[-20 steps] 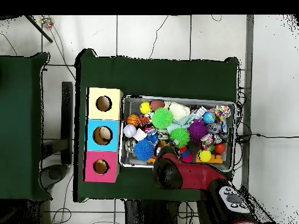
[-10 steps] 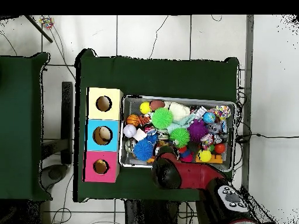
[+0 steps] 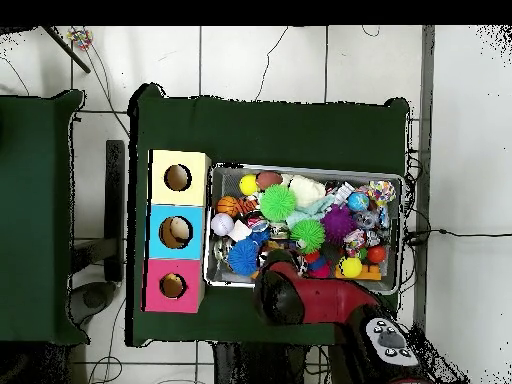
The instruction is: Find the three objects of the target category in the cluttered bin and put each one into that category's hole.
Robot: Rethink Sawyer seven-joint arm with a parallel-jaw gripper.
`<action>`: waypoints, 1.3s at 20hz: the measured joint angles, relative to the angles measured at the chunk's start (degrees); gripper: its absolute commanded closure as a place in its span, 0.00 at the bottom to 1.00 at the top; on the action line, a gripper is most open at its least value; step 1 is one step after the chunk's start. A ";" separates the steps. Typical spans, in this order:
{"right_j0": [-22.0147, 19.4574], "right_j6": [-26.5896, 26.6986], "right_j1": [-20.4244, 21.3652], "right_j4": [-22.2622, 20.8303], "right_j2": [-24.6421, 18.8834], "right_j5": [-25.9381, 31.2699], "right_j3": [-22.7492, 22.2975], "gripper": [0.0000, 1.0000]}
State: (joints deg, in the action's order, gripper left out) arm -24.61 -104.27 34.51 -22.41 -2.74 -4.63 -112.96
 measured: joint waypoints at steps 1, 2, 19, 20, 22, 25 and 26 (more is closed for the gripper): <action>0.19 0.00 0.39 0.00 0.01 0.06 -0.21 0.00; 0.61 0.00 1.39 0.00 0.00 0.27 -0.75 0.00; 4.01 0.00 2.94 0.01 2.13 0.69 -2.69 0.00; 4.54 0.00 2.46 0.00 2.81 0.68 -2.70 0.00; 5.14 0.00 2.00 0.01 3.60 0.61 -2.68 0.00; 5.97 0.00 1.39 0.02 4.70 0.48 -2.66 0.00; 6.40 0.00 1.23 0.02 5.28 0.36 -2.65 0.00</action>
State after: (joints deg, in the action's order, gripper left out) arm -18.21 -104.27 35.74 -22.39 2.54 -4.27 -115.61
